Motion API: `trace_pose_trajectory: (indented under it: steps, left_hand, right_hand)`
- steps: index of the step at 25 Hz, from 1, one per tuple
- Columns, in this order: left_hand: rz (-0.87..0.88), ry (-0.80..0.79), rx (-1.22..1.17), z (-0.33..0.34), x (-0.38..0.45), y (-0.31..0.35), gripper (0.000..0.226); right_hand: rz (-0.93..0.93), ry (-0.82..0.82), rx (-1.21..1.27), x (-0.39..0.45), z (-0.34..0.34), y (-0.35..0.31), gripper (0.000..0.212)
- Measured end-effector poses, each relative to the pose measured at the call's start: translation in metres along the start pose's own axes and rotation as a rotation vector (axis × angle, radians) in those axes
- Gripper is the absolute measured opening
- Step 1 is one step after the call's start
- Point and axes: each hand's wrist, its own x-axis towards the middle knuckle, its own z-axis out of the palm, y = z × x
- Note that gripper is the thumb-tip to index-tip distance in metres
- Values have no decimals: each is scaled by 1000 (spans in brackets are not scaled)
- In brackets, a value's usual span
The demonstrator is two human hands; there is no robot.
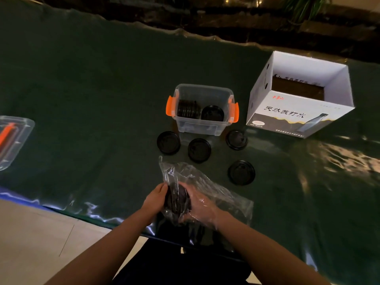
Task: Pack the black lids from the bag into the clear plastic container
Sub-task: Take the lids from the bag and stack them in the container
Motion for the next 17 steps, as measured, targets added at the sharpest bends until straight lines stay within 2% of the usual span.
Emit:
trace_pose_trajectory:
  steps: [2, 5, 6, 9, 10, 13, 17]
  left_hand:
    - [5, -24, -34, -2, 0, -3, 41]
    - [49, -43, 10, -5, -2, -9, 39]
    - [66, -62, 40, -5, -3, -10, 39]
    - [113, -127, 114, -5, -3, -10, 44]
    - [129, -136, 130, -6, -3, -9, 44]
    - [156, -142, 151, -8, -2, -8, 45]
    - [145, -145, 152, -12, -3, -11, 46]
  right_hand:
    - [18, 38, 27, 0, 5, 2, 98]
    - [23, 197, 37, -5, 7, 2, 65]
    - [18, 231, 23, -7, 7, 1, 59]
    - [0, 244, -45, -2, 7, 0, 58]
    - [-6, 201, -56, 2, 8, 0, 58]
    - [36, 230, -79, 10, 13, -4, 64]
    - [61, 220, -116, 16, 15, -3, 60]
